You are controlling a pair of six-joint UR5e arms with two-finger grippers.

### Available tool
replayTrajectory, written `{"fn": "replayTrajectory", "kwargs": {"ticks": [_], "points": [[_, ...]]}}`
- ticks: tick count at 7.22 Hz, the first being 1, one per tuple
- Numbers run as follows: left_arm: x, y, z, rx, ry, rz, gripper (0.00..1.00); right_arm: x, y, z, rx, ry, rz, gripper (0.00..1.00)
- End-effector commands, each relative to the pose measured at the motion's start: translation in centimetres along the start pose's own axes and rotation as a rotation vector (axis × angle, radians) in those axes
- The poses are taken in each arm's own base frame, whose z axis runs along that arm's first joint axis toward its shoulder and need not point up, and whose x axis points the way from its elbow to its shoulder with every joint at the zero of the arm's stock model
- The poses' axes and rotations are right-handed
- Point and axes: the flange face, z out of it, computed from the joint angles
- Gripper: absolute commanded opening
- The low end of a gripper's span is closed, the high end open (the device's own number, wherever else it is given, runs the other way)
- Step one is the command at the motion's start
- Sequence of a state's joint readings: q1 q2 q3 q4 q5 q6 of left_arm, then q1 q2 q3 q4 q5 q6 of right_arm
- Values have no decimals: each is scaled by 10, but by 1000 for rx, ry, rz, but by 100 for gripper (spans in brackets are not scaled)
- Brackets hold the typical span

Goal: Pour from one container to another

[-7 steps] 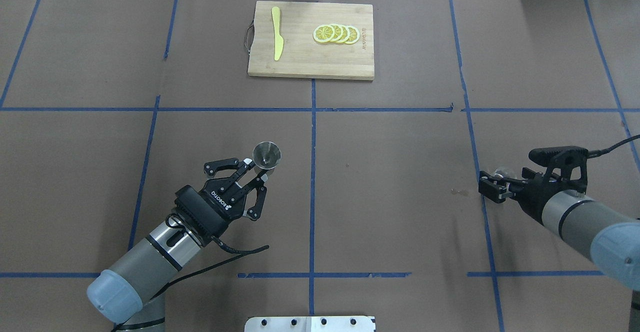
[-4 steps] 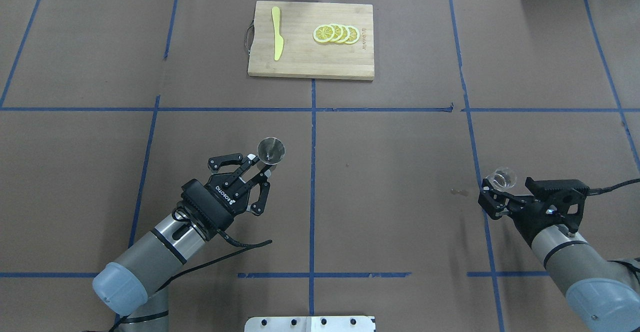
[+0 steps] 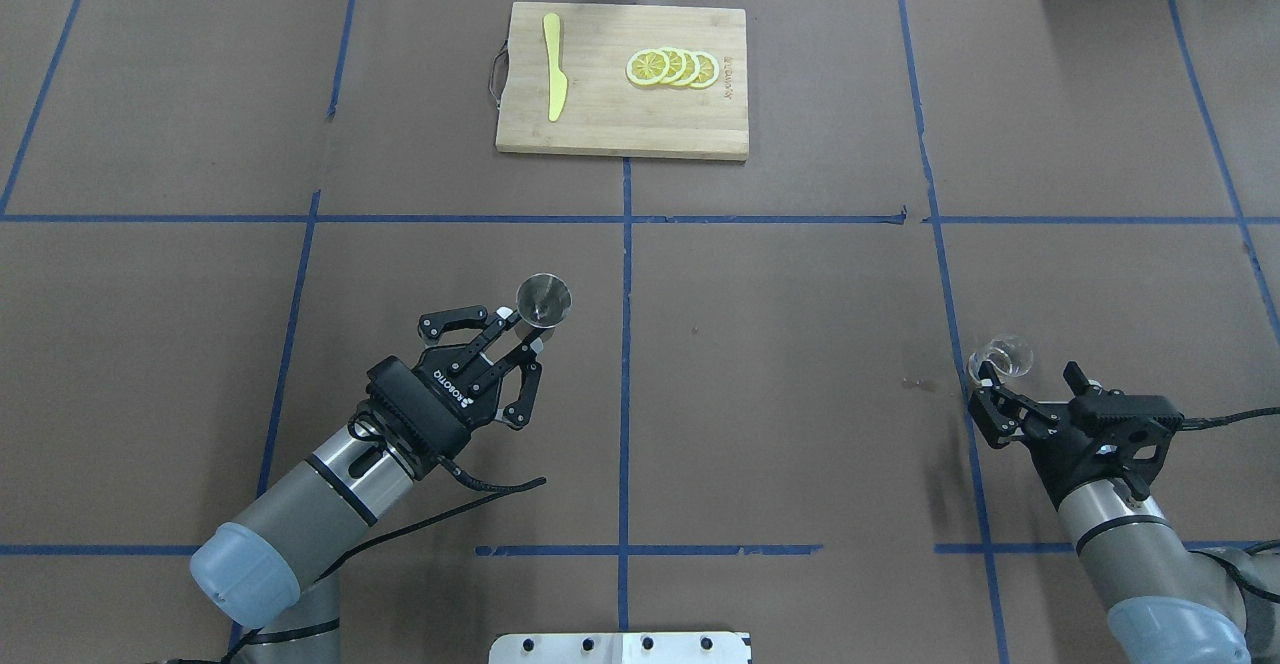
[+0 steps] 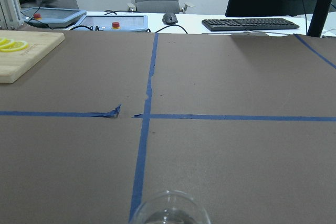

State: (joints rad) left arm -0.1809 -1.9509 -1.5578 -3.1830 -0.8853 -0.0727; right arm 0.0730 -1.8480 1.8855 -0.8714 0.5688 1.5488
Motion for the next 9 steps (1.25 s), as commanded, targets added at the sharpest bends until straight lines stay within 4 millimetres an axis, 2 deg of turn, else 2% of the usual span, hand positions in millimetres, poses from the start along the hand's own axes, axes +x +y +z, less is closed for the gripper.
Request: {"fn": "replayTrajectory", "kwargs": {"ticks": [1, 2, 5, 7, 9], "points": [[1, -1, 2, 1, 0, -2, 0, -16, 14, 7, 23, -9, 8, 100], [3, -3, 2, 4, 0, -5, 0, -26, 26, 16, 41, -6, 6, 100], [3, -4, 3, 5, -2, -6, 0, -16, 39, 24, 36, 12, -37, 100], [4, -4, 3, 6, -2, -7, 0, -20, 41, 25, 35, 10, -33, 98], [6, -6, 4, 8, -3, -10, 0, -20, 39, 26, 37, 11, -29, 89]]}}
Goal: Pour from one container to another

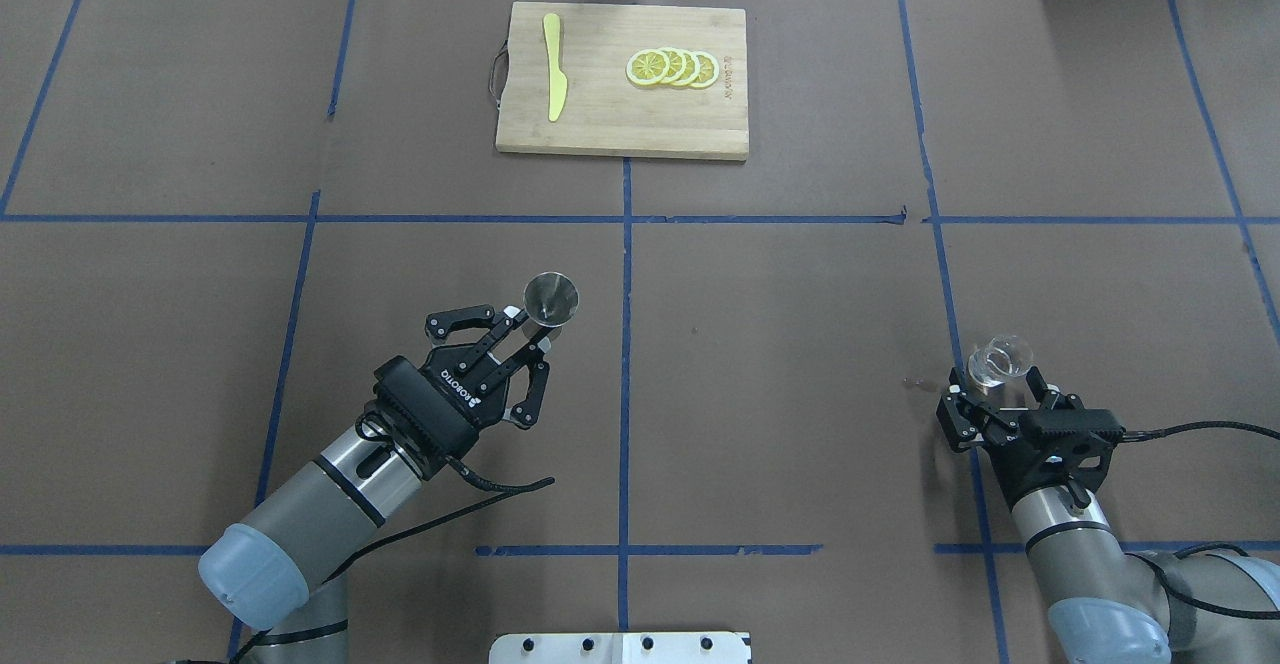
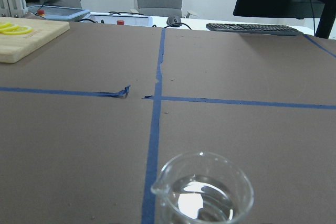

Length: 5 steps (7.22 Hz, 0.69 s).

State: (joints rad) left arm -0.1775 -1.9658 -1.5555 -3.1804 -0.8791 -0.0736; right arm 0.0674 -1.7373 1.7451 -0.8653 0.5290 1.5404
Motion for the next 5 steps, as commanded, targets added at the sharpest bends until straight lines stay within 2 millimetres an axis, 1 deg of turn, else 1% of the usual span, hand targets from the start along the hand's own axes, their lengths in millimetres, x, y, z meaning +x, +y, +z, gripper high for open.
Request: {"fn": "replayTrajectory", "kwargs": {"ticks": [1, 5], "points": [[2, -1, 0, 0, -1, -1, 0, 0, 0, 1, 1, 1, 2, 89], [3, 0, 0, -1, 0, -1, 0, -1, -2, 1, 1, 0, 14, 89]]}}
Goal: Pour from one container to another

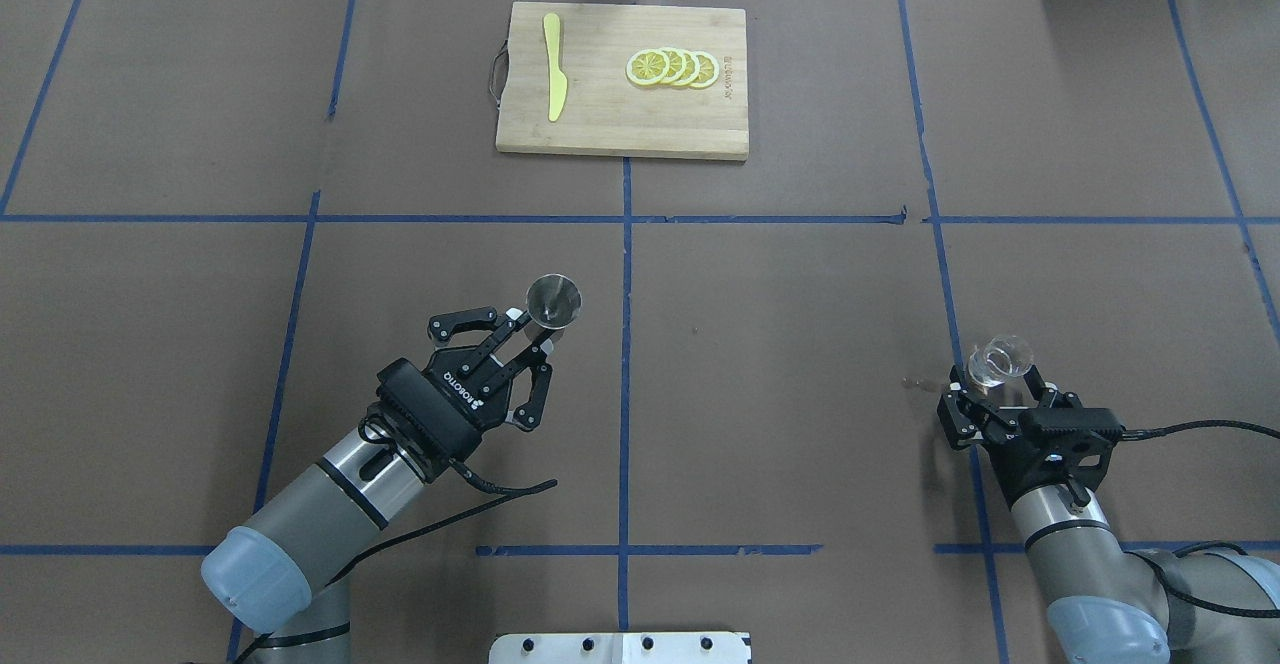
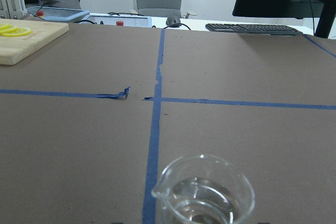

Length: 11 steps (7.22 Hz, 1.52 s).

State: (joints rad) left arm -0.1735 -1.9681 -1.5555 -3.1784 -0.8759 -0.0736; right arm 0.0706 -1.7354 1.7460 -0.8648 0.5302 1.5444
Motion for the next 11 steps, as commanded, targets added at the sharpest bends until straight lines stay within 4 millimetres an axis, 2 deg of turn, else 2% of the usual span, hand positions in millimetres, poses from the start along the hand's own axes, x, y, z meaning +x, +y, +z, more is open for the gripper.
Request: {"fn": "replayTrajectory", "kwargs": {"ticks": [1, 6, 7, 8, 10, 11], "points": [[0, 0, 0, 0, 0, 0, 0, 1, -2, 2, 2, 2, 9, 89], [1, -1, 0, 1, 2, -1, 0, 7, -4, 8, -16, 16, 4, 89], [1, -1, 0, 1, 2, 0, 0, 7, -5, 8, -15, 17, 4, 86], [1, -1, 0, 1, 2, 0, 0, 6, -5, 8, -16, 16, 6, 77], [1, 0, -1, 0, 3, 0, 0, 6, -4, 8, -19, 16, 4, 45], [1, -1, -1, 1, 3, -1, 0, 6, -5, 9, -19, 18, -11, 33]]}}
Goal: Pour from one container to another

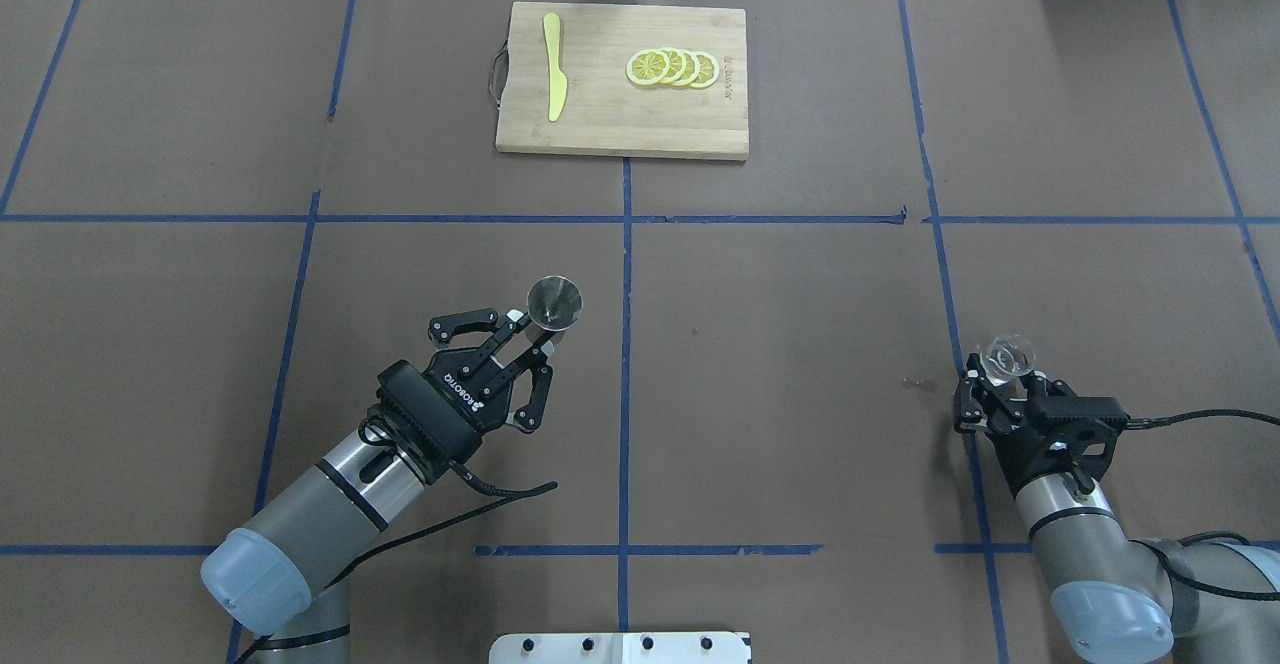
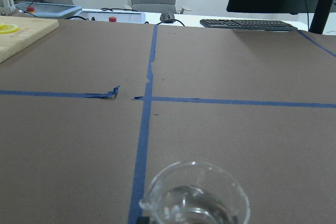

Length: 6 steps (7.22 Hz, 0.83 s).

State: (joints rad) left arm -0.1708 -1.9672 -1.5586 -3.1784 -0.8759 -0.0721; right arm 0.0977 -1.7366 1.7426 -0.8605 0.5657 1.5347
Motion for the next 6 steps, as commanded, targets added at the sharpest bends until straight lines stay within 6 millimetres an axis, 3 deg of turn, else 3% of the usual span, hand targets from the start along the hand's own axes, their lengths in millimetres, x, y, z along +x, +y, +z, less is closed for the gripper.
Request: {"fn": "replayTrajectory", "kwargs": {"ticks": [1, 3, 5, 6], "points": [[0, 0, -1, 0, 0, -1, 0, 0, 0, 1, -2, 1, -23, 25], [0, 0, -1, 1, -1, -1, 0, -3, -6, 0, -3, -2, -15, 14], [-1, -1, -1, 2, 1, 0, 0, -43, -44, -7, 6, -45, 10, 9], [0, -1, -1, 1, 2, -1, 0, -51, -55, -14, 13, -62, 29, 7]]}}
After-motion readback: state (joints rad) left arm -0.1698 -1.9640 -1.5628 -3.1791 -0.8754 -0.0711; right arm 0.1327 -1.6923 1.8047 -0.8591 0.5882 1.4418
